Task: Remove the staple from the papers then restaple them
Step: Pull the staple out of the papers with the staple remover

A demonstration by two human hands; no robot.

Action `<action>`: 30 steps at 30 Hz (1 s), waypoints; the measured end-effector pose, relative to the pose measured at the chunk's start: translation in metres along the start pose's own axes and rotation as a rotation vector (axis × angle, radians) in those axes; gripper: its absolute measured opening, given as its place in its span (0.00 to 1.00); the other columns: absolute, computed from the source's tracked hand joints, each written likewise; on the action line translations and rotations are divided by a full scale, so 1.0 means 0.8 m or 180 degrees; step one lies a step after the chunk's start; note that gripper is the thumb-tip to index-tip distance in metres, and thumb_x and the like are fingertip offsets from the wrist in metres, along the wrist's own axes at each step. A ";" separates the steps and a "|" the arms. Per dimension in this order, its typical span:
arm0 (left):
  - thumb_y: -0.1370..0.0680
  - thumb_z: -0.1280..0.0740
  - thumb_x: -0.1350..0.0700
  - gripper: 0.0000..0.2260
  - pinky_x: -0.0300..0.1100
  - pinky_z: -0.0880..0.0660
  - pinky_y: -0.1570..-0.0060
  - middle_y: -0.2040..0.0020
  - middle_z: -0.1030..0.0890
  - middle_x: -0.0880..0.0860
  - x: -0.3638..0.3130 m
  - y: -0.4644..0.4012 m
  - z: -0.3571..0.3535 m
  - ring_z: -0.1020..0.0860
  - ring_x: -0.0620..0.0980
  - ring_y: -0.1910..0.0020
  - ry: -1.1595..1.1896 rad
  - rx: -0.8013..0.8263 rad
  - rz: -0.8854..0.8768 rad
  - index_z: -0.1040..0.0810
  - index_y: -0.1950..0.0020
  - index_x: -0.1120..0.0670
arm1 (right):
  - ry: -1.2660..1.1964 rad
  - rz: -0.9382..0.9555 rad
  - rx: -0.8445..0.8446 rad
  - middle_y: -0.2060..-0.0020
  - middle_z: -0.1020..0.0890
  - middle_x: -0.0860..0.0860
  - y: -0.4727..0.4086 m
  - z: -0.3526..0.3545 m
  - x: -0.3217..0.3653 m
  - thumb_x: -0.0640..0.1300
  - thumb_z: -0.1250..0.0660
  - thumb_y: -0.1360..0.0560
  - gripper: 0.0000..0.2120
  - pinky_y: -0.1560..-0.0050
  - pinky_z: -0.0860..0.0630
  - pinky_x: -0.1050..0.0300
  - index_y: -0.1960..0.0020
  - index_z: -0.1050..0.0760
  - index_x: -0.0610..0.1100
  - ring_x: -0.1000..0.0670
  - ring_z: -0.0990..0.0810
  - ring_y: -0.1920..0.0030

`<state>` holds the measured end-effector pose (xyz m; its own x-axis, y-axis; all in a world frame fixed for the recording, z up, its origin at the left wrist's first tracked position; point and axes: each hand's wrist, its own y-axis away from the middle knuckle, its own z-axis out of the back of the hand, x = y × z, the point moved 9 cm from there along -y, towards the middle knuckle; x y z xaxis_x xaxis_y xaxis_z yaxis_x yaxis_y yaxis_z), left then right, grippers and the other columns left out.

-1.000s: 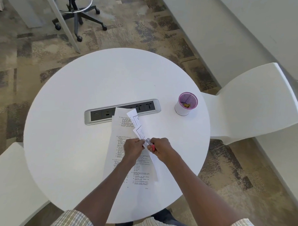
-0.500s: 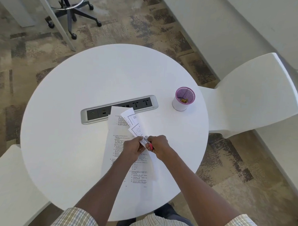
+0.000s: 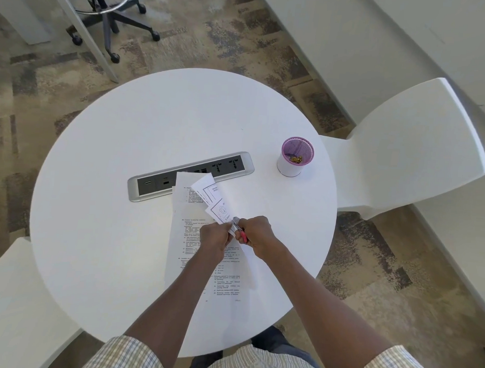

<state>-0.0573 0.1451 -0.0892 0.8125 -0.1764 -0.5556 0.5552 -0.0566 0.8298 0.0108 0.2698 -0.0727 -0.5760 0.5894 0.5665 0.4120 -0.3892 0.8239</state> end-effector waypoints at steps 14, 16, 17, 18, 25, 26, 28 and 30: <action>0.27 0.30 0.69 0.05 0.38 0.27 0.72 0.66 0.17 0.56 0.009 0.007 0.002 0.25 0.49 0.73 -0.0164 0.0089 -0.0047 0.15 0.59 0.61 | -0.0511 -0.0281 -0.0037 0.67 0.26 0.41 0.001 0.005 -0.016 0.30 0.36 0.24 0.04 0.76 0.29 0.63 0.52 0.23 0.30 0.49 0.29 0.72; 0.27 0.29 0.68 0.06 0.39 0.28 0.71 0.67 0.19 0.56 0.010 0.006 0.004 0.27 0.50 0.73 -0.0190 0.0068 -0.0043 0.17 0.62 0.61 | -0.0474 -0.0243 -0.0021 0.67 0.26 0.41 0.001 0.006 -0.015 0.29 0.36 0.24 0.04 0.76 0.29 0.63 0.52 0.24 0.30 0.48 0.29 0.73; 0.27 0.29 0.68 0.06 0.40 0.28 0.69 0.67 0.19 0.57 0.011 0.006 0.005 0.27 0.51 0.71 -0.0178 0.0054 -0.0036 0.17 0.63 0.60 | -0.0456 -0.0229 -0.0007 0.67 0.27 0.41 0.000 0.006 -0.015 0.30 0.36 0.24 0.04 0.77 0.29 0.62 0.52 0.23 0.30 0.49 0.29 0.73; 0.28 0.29 0.68 0.06 0.42 0.27 0.67 0.66 0.18 0.57 0.011 0.007 0.006 0.26 0.52 0.70 -0.0156 0.0040 -0.0032 0.17 0.63 0.60 | -0.0422 -0.0208 0.0007 0.67 0.27 0.42 0.000 0.005 -0.014 0.30 0.35 0.24 0.03 0.77 0.29 0.62 0.52 0.23 0.31 0.49 0.29 0.73; 0.27 0.28 0.66 0.12 0.41 0.29 0.68 0.70 0.22 0.56 0.009 0.006 0.012 0.28 0.51 0.74 -0.0415 -0.0065 -0.0160 0.22 0.70 0.57 | 0.1498 0.0809 -0.0131 0.70 0.25 0.41 0.007 0.003 0.013 0.37 0.37 0.24 0.12 0.76 0.27 0.60 0.67 0.30 0.38 0.48 0.25 0.77; 0.27 0.28 0.65 0.13 0.41 0.28 0.67 0.71 0.22 0.55 0.008 0.006 0.014 0.27 0.51 0.74 -0.0466 -0.0097 -0.0184 0.22 0.71 0.56 | 0.1786 0.0939 -0.0130 0.70 0.26 0.41 0.009 0.000 0.015 0.37 0.39 0.25 0.12 0.74 0.27 0.58 0.67 0.32 0.39 0.46 0.25 0.75; 0.27 0.27 0.65 0.14 0.41 0.26 0.65 0.71 0.22 0.54 0.007 0.008 0.016 0.26 0.51 0.74 -0.0512 -0.0149 -0.0206 0.24 0.72 0.56 | 0.2290 0.1112 -0.0139 0.70 0.29 0.44 0.010 -0.003 0.015 0.38 0.40 0.24 0.14 0.69 0.28 0.54 0.68 0.37 0.40 0.43 0.28 0.70; 0.27 0.27 0.64 0.16 0.43 0.26 0.62 0.71 0.22 0.55 0.004 0.009 0.017 0.26 0.53 0.72 -0.0583 -0.0209 -0.0241 0.26 0.73 0.56 | 0.2481 0.1135 -0.0114 0.70 0.29 0.44 0.009 -0.001 0.007 0.42 0.40 0.22 0.17 0.67 0.27 0.49 0.68 0.37 0.40 0.43 0.29 0.68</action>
<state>-0.0527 0.1307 -0.0842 0.7254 -0.3500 -0.5927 0.6288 -0.0134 0.7775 0.0096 0.2696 -0.0639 -0.7424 -0.2222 0.6320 0.6458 -0.4886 0.5867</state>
